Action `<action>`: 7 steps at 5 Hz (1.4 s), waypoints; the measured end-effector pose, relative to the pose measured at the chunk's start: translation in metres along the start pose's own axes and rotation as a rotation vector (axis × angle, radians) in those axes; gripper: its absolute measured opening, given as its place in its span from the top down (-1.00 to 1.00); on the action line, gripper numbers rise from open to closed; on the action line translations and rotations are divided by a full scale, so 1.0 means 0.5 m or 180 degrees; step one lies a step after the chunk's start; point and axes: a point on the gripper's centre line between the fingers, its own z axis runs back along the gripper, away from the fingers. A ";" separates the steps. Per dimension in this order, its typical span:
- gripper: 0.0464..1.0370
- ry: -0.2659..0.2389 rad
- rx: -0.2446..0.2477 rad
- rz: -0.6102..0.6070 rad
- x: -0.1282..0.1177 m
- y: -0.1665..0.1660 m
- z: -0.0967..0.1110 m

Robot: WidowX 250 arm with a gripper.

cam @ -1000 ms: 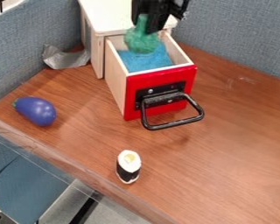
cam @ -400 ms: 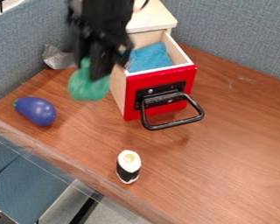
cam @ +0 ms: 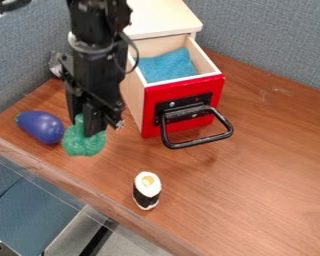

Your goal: Take the thing out of the drawer and put it on the left side of the table

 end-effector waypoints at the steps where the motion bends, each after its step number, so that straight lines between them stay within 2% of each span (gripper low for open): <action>1: 0.44 -0.0027 -0.0021 0.0029 0.008 0.015 -0.026; 4: 0.44 -0.0088 -0.0080 0.0059 0.015 0.018 -0.082; 5: 0.36 -0.0080 -0.0100 0.0101 0.017 0.016 -0.090; 6: -0.30 -0.0013 -0.0125 0.0106 0.016 0.006 -0.097; 7: -0.83 -0.0018 -0.0121 0.0100 0.025 0.002 -0.090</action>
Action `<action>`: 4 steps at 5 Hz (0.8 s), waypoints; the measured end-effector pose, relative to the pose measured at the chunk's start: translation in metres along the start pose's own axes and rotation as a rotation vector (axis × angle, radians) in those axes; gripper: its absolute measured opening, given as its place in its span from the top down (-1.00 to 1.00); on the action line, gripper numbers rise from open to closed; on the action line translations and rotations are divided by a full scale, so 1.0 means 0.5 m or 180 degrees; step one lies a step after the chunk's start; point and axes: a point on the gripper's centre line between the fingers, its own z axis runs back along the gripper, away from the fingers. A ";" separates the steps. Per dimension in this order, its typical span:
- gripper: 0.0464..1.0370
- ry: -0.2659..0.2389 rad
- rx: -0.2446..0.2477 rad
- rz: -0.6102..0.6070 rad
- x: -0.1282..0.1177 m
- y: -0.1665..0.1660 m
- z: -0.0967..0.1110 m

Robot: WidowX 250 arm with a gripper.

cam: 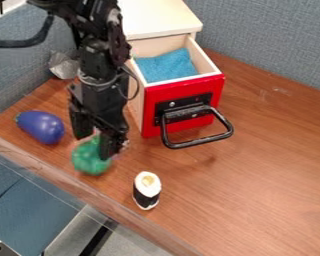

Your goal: Take the thing out of the drawer and put it on the left side of the table

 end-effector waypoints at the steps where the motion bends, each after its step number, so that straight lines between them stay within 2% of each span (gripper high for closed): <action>1: -0.93 -0.0040 0.0023 0.0011 0.009 0.000 0.017; 2: -0.93 -0.0176 0.0032 0.0049 0.021 0.001 0.063; 3: -0.93 -0.0241 0.0034 0.0048 0.009 0.006 0.118; 4: -0.92 -0.0160 0.0030 0.0055 0.018 0.002 0.160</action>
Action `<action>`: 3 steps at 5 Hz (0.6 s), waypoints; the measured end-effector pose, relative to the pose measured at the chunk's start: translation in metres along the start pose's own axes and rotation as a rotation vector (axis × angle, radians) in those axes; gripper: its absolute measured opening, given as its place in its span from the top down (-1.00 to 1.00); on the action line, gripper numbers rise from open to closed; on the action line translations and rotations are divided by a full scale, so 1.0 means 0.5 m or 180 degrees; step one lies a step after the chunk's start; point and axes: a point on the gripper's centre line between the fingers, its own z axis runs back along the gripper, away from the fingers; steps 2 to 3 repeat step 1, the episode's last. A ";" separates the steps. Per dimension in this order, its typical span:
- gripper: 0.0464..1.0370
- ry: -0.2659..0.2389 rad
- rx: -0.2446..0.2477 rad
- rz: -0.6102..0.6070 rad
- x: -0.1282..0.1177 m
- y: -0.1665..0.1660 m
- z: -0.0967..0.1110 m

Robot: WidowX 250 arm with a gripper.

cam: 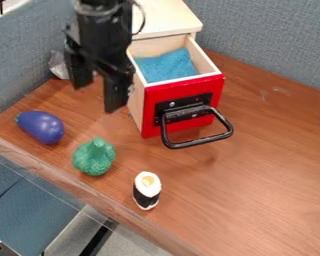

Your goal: Take the thing out of the drawer and put it on the left side of the table

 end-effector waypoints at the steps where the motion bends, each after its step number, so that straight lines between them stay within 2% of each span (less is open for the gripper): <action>1: -0.92 0.0196 0.0003 -0.0086 0.020 -0.011 0.019; 3: -0.92 0.0196 0.0003 -0.0086 0.020 -0.011 0.019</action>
